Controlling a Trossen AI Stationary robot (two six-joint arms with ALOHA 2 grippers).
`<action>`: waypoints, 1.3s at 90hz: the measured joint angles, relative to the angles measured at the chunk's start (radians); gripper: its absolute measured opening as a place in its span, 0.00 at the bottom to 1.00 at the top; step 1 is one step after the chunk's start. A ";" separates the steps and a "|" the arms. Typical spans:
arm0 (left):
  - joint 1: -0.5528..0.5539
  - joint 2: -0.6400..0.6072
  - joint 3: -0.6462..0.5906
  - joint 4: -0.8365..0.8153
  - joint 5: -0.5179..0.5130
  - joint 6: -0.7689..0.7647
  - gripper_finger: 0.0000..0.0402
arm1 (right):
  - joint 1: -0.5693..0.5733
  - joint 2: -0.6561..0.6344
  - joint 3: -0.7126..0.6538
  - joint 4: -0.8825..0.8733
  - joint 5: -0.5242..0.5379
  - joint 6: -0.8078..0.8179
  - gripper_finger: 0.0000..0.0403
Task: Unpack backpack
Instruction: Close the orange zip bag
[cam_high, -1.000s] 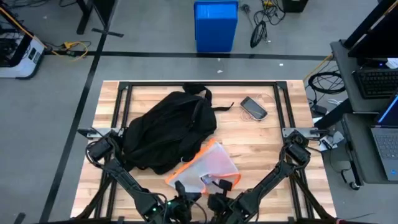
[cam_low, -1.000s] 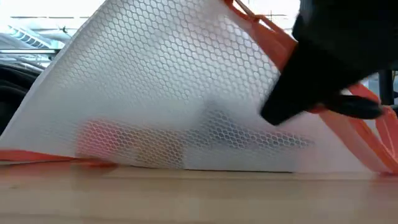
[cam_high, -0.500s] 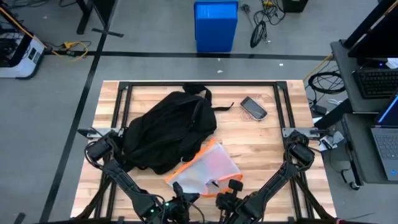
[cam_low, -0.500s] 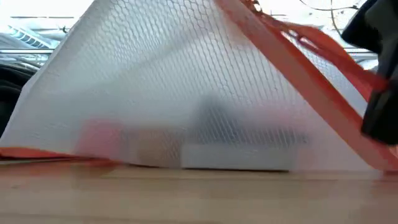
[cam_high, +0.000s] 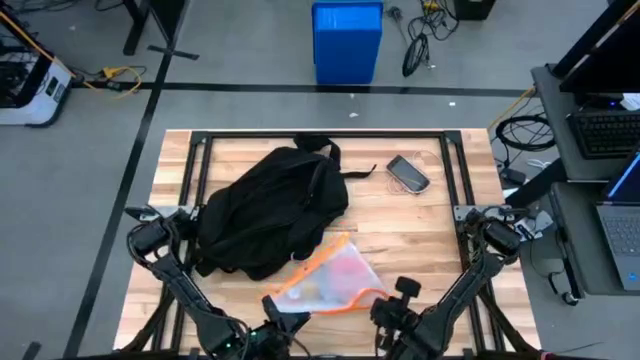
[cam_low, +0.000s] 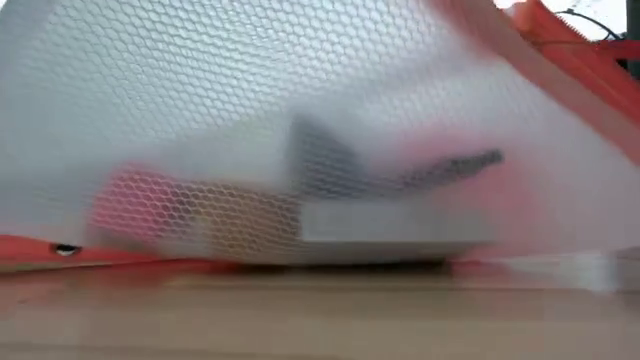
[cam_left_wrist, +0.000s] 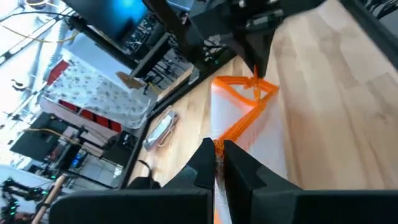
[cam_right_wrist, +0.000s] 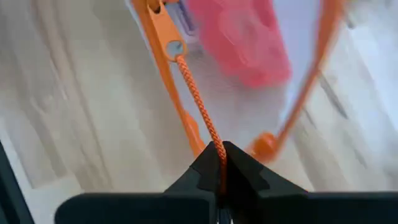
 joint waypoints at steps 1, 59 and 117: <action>0.000 0.000 0.000 -0.001 -0.002 0.000 0.00 | 0.002 -0.003 0.000 -0.009 -0.003 0.004 0.00; -0.011 -0.001 0.000 -0.006 -0.052 -0.001 0.00 | 0.098 -0.130 -0.001 -0.340 -0.038 0.238 0.00; -0.038 -0.001 0.000 -0.010 -0.113 -0.002 0.00 | 0.121 -0.137 -0.001 -0.341 -0.125 0.270 0.00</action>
